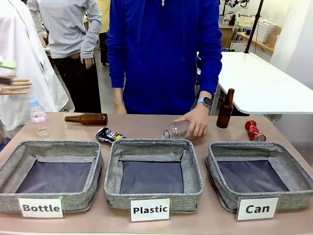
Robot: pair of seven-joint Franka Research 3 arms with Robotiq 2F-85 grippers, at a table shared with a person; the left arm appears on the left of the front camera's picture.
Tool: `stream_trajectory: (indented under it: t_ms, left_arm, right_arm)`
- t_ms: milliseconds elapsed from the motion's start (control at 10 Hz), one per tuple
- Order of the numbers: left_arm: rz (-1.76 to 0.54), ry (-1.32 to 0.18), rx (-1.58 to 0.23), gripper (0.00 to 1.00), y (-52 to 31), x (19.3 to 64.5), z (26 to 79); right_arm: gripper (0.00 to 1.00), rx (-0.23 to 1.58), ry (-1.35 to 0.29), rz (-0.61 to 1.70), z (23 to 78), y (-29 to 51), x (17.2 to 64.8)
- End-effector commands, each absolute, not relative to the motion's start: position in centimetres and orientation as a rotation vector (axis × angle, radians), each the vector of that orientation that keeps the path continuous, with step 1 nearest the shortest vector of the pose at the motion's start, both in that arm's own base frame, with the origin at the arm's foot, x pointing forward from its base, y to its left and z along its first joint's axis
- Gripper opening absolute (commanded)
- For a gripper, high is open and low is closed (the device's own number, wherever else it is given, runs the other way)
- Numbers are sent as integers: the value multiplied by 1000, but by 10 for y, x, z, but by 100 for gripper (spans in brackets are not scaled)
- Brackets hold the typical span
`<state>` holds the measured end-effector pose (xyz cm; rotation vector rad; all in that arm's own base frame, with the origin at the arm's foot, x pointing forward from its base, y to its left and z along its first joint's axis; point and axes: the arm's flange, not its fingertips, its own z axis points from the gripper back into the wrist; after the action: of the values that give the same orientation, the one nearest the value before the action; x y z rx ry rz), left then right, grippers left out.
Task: Sort the can waste into the basket.
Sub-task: Pick up the can waste from the table and place it in the right Fabric basket.
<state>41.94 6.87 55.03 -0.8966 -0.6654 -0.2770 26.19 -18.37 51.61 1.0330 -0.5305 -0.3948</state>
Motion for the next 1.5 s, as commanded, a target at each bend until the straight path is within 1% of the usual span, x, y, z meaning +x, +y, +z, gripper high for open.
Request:
stream_trajectory:
  t_ms: [0,200,300,400,500,700,800,900,1000,1100,1200,1300,1400]
  left_arm:
    - [-361,-532,-636,100,39,479,550]
    - [-495,-437,-486,100,-26,527,516]
    - [-520,-484,-425,100,-50,538,496]
    - [-502,-489,-481,100,-54,544,495]
    - [-509,-477,-490,100,-47,529,504]
    - [-509,-477,-490,100,-47,529,504]
    - [-524,-472,-465,100,-60,541,487]
    - [-664,-397,-444,100,-87,562,471]
    - [-740,-379,-445,100,-95,577,462]
    - [-784,-359,-502,100,-93,584,459]
    - [-798,-368,-493,100,-82,584,461]
    - [-815,-380,-530,100,-52,575,473]
    - [-935,-355,-540,100,-23,562,478]
  right_arm:
    - [100,1051,-558,-373,516,-185,263]
    - [100,1051,-558,-373,516,-185,263]
    - [100,1051,-558,-373,516,-185,263]
    - [100,1051,-558,-373,516,-185,263]
    - [100,1051,-558,-373,516,-185,263]
    - [100,1051,-558,-373,516,-185,263]
    - [100,1051,-558,-373,516,-185,263]
    - [100,1051,-558,-373,516,-185,263]
    - [100,1051,-558,-373,516,-185,263]
    - [100,1051,-558,-373,516,-185,263]
    - [100,1051,-558,-373,516,-185,263]
    - [100,1051,-558,-373,516,-185,263]
    - [100,1051,-558,-373,516,-185,263]
